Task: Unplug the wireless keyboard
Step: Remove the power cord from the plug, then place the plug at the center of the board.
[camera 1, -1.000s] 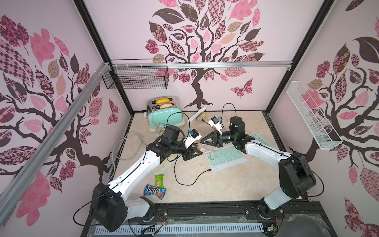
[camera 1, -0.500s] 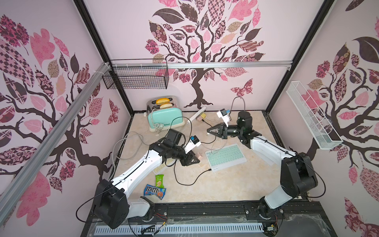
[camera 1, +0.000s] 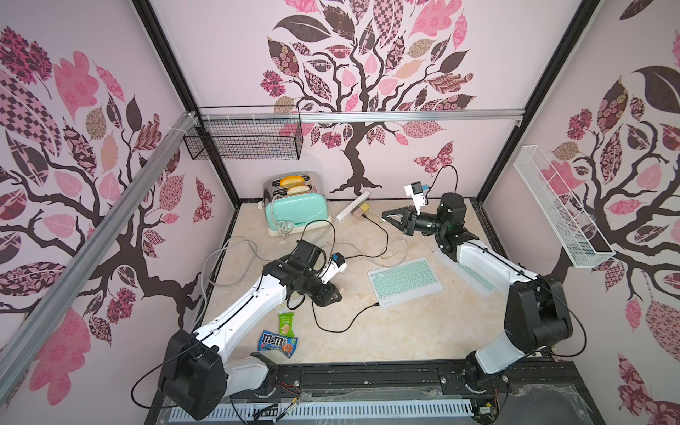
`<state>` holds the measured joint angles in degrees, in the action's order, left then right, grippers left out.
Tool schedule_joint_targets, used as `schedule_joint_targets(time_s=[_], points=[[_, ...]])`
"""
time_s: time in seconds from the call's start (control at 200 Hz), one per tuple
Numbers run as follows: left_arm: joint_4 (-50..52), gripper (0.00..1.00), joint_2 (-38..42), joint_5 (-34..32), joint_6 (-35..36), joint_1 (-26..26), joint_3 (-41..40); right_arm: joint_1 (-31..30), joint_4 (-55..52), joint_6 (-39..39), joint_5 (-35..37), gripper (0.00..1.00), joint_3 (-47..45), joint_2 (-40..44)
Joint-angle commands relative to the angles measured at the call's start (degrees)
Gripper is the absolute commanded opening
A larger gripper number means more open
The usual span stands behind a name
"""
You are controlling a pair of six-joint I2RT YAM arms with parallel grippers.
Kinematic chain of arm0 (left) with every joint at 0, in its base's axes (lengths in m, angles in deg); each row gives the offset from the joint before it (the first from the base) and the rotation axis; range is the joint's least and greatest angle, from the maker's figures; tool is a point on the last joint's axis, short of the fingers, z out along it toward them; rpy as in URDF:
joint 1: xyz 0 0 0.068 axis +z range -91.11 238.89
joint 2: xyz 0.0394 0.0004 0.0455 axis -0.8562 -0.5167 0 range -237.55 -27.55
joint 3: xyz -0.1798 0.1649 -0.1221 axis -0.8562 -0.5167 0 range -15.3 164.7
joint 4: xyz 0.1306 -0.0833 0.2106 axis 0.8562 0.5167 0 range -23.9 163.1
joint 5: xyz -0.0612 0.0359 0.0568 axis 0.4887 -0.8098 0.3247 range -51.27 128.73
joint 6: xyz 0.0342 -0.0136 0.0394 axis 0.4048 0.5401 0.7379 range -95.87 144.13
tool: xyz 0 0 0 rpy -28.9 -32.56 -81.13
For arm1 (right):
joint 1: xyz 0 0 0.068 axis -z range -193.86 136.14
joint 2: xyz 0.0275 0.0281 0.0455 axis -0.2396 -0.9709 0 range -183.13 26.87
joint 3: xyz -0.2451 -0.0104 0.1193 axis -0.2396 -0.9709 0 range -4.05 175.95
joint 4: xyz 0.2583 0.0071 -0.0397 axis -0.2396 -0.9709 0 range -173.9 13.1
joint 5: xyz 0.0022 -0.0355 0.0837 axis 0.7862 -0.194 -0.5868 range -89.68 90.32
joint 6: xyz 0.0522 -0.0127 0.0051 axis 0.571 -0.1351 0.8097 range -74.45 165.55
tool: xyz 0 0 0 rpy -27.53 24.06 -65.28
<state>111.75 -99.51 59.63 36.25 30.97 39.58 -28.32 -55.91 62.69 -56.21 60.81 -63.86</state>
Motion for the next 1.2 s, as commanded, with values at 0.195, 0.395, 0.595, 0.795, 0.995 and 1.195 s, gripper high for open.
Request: schedule_joint_targets(time_s=[0.195,0.395,0.595,0.795,0.995,1.195], points=[[-4.78,0.0,-3.75,-21.94,-11.62,9.22,1.75,-5.75,-1.79,1.49,7.98,0.0,-4.57,3.2],[-8.28,0.0,-6.99,-22.89,-18.12,21.06,1.6,-12.99,-4.8,-0.86,10.02,0.0,-4.5,1.93],[-7.95,0.0,-14.63,-22.63,-20.89,30.32,4.56,-15.43,-4.98,-0.45,10.04,0.0,-6.03,1.22],[-8.12,0.0,-21.74,-21.51,-21.13,38.7,6.58,-15.43,-7.19,-2.68,10.63,0.0,-7.09,2.49],[-8.31,0.0,-28.72,-22.9,-21.02,40.45,9.33,-15.49,-6.72,-2.14,9.7,0.0,-6.81,1.76],[-8.13,0.0,-33.04,-25.43,-19.78,40.92,11.3,-15.56,-6.75,-2.61,9.69,0.0,-7.3,1.42]])
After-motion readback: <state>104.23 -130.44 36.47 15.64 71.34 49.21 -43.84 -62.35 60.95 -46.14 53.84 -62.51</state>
